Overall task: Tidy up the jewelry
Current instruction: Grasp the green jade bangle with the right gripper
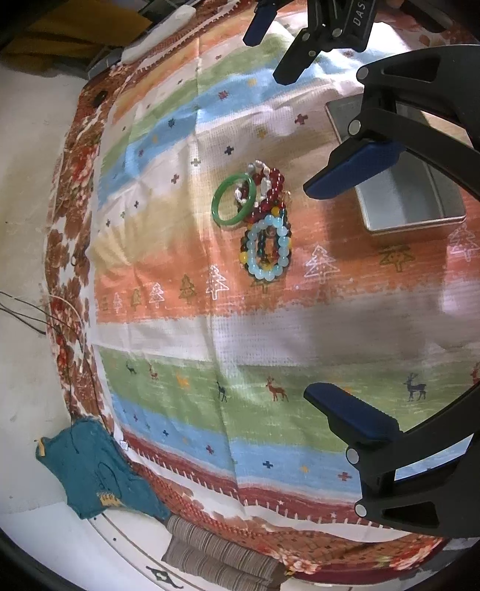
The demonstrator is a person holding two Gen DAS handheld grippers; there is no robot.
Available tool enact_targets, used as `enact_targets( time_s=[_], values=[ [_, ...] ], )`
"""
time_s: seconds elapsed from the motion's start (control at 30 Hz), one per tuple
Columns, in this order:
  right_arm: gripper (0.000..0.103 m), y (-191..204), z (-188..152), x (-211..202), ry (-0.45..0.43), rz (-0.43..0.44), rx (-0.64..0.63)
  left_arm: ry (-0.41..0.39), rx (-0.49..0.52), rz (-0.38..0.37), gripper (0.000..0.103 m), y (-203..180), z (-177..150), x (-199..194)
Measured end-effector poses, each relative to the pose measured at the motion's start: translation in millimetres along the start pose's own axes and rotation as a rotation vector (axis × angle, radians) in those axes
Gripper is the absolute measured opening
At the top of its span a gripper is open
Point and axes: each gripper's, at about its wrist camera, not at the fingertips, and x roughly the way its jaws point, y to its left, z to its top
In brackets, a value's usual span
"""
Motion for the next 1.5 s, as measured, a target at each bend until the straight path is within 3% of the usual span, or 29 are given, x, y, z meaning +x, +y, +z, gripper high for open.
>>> enact_targets(
  time_s=[0.83, 1.27, 1.5],
  values=[
    [0.099, -6.8, 27.7, 64.6, 0.073, 0.008, 0.012, 0.084, 0.009, 0.037, 0.097, 16.4, 25.8, 65.1],
    [0.099, 2.3, 42.3, 100.3, 0.116, 0.024, 0.005, 0.145, -0.014, 0.005, 0.096, 27.8, 31.2, 103.2],
    [0.099, 5.1, 47.0, 121.3, 0.147, 0.023, -0.003, 0.169, 0.007, -0.019, 0.091, 21.2, 34.6, 117.2]
  ],
)
